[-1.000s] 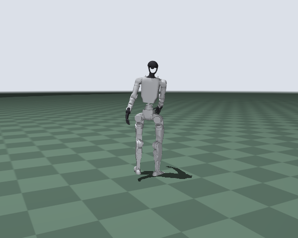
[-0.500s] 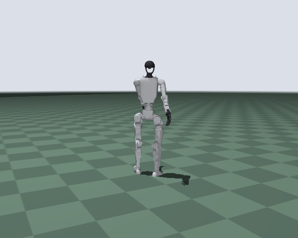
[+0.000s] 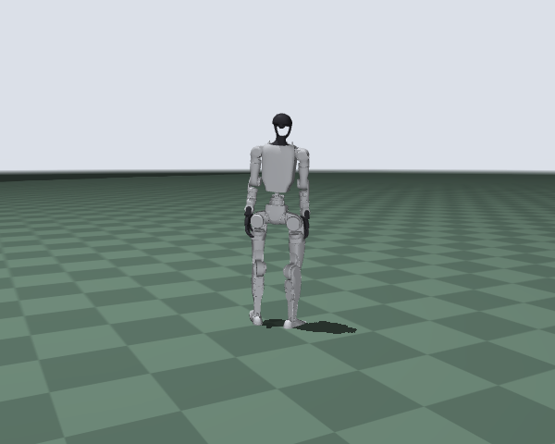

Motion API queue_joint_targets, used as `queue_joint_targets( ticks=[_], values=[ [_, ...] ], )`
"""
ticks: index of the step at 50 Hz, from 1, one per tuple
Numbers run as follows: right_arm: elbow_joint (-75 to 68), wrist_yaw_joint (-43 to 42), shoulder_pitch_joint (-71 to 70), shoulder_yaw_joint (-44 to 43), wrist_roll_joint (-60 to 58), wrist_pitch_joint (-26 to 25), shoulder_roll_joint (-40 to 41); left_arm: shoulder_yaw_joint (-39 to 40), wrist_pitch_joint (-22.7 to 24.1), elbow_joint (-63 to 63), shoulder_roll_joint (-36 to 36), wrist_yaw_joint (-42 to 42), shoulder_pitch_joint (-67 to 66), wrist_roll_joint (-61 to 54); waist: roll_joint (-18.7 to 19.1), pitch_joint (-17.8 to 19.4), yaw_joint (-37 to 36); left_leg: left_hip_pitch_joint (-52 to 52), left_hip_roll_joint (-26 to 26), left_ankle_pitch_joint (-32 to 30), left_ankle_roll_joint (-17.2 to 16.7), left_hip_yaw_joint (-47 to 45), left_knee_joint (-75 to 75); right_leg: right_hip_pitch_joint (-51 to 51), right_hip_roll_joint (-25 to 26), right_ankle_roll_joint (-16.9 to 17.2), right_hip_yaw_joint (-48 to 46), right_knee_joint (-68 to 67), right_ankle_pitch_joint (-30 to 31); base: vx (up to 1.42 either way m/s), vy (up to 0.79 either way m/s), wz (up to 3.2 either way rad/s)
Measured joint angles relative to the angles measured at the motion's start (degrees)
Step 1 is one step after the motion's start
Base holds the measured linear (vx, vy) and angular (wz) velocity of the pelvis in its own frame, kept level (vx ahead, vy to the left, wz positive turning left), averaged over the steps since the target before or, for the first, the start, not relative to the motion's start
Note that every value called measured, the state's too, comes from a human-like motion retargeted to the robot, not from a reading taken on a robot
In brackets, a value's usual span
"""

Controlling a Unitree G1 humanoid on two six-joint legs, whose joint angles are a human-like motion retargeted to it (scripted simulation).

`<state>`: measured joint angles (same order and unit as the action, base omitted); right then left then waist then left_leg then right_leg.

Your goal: In place motions

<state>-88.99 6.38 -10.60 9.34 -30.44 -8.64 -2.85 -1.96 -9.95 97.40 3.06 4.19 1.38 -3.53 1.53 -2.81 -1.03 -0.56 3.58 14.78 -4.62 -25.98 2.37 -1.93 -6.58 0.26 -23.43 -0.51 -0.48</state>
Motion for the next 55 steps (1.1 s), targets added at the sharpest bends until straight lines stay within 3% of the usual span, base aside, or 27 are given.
queue_joint_targets(
  ticks=[8,13,17,20,24,28,32,38,41,45,47,50,55],
  values=[
    [24.1,12.5,-21.6,1.1,6.9,10.6,9.3,12.9,0.7,0.0,5.5,8.8,-30.8,0.2,0.8,2.4,0.9,-1.2,1.1,-0.5,-0.6,-1.6,-0.3,0.5,1.1,0.3,2.1,-0.3,0.5,0.0,-0.04,-0.11],
    [31.4,13.3,-25.4,1.8,8.6,15.4,9.2,15.8,-1.2,0.0,6.8,5.3,-35.7,-1.7,-0.3,2.4,1.4,-0.7,1.2,-1.1,-0.7,-1.1,-0.3,0.2,1.0,0.4,1.1,0.0,0.3,0.0,-0.06,0.22],
    [32.1,12.6,-21.6,3.6,3.3,16.4,7.0,16.2,1.1,0.0,5.2,4.6,-31.2,-5.8,-0.7,1.4,1.6,-0.1,1.0,-1.3,-0.7,-1.1,-0.5,0.4,1.0,0.4,0.5,0.2,0.1,0.01,0.01,0.01],
    [27.9,10.1,-14.5,4.5,-1.8,15.0,4.8,15.4,4.5,0.0,3.0,1.3,-22.1,-14.2,-1.0,0.6,1.4,0.3,0.8,-1.3,-0.5,-0.7,-0.3,0.1,0.9,0.4,-0.2,0.4,0.0,0.06,0.03,0.12],
    [14.2,5.6,-3.3,2.7,-6.2,10.4,1.6,11.8,5.5,0.0,0.8,0.8,-6.1,-22.0,-2.0,0.5,0.5,0.1,0.3,-1.4,-0.2,0.0,-0.1,-1.0,0.6,0.5,-1.5,0.7,-0.1,0.06,0.02,0.16],
    [-3.0,-3.5,6.3,-6.9,-6.6,3.0,-2.6,10.0,8.6,-1.4,-2.2,4.7,11.4,-22.8,-3.3,0.5,1.0,0.3,0.0,-1.5,-0.1,0.8,0.2,-2.1,0.1,0.6,-3.2,1.2,-0.3,0.03,-0.04,0.2],
    [-8.4,-6.2,17.4,-19.0,-0.2,-1.5,-9.1,6.7,13.7,-15.1,-6.0,7.0,22.5,-23.5,-4.0,0.4,4.2,1.6,0.0,-1.5,-0.1,1.7,0.9,-2.1,-0.3,0.6,-4.4,1.5,-0.4,-0.01,-0.05,0.07],
    [-8.4,-10.1,29.6,-33.3,13.0,2.3,-18.3,2.9,17.9,-30.2,-4.8,4.1,34.7,-17.3,-2.8,0.9,6.9,2.4,0.5,-1.5,-0.2,0.2,0.7,0.0,-0.5,0.2,-3.0,1.3,0.4,-0.08,0.0,-0.26],
    [-8.4,-14.9,32.9,-37.3,19.7,2.7,-20.2,0.9,18.4,-33.4,-3.0,3.7,36.8,-12.7,-2.6,1.5,6.8,2.0,0.5,-1.6,-0.2,-0.4,0.5,0.3,-0.6,0.0,-2.2,1.1,0.6,-0.04,0.01,-0.25],
    [-8.4,-22.6,33.6,-39.8,27.2,-0.4,-19.1,-1.8,17.9,-33.3,-2.9,3.7,35.2,-7.3,-2.2,1.6,5.9,2.0,0.4,-1.8,0.0,-0.3,0.5,0.0,-0.7,0.0,-2.5,1.1,0.6,0.01,0.01,0.05],
    [-8.4,-22.6,32.1,-39.0,28.8,-1.0,-17.1,-3.5,17.5,-30.8,-3.4,3.0,32.4,-5.4,-2.0,1.3,5.3,2.1,0.3,-1.9,0.1,0.2,0.5,-0.4,-0.8,0.1,-3.3,1.1,0.3,0.04,0.04,0.31],
    [-8.4,-17.4,27.7,-35.4,28.1,-1.1,-13.7,-6.1,16.8,-24.5,-3.8,2.4,27.0,-2.4,-1.7,1.0,4.2,2.3,0.1,-2.1,0.2,1.1,0.8,-1.2,-0.9,0.2,-4.7,1.3,0.0,0.05,0.06,0.4],
    [-7.3,-4.1,14.3,-20.7,19.9,-1.4,-7.0,-6.6,13.3,-3.3,-1.7,2.8,14.3,3.6,-1.4,0.1,2.3,1.5,-0.5,-2.3,0.4,2.1,0.5,-2.1,-0.7,0.6,-4.6,1.4,-0.4,0.08,0.05,0.29]
  ],
)
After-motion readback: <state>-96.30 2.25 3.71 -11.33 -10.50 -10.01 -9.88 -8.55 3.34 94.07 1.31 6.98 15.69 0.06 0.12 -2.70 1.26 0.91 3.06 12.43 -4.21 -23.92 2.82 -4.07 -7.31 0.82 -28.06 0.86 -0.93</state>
